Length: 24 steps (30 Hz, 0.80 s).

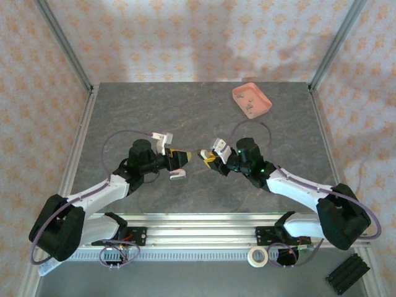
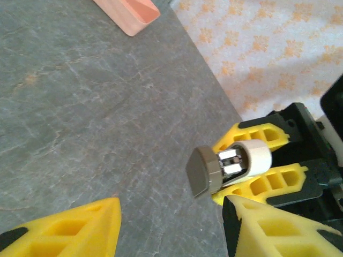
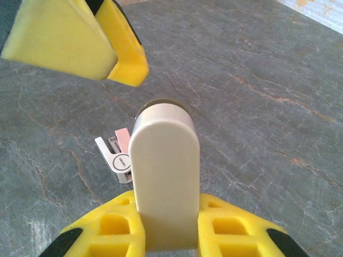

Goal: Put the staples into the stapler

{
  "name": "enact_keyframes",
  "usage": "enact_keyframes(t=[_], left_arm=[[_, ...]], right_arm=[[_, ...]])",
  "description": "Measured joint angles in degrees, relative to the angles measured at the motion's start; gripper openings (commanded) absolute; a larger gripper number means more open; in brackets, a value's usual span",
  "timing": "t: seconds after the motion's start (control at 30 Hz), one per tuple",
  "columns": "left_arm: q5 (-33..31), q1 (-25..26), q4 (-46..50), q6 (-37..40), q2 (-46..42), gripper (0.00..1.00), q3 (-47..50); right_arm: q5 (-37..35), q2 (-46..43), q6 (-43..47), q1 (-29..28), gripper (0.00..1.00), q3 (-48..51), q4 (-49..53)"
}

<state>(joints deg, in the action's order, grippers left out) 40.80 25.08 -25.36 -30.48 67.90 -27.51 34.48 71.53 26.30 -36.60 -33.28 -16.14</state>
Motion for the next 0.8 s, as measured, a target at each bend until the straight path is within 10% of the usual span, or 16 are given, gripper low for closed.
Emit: enact_keyframes(t=[0.8], left_arm=[[-0.3,3.4,-0.9,1.0,6.0,0.47,-3.8]], right_arm=[[1.9,-1.2,-0.2,0.0,0.06,0.6,-0.9]])
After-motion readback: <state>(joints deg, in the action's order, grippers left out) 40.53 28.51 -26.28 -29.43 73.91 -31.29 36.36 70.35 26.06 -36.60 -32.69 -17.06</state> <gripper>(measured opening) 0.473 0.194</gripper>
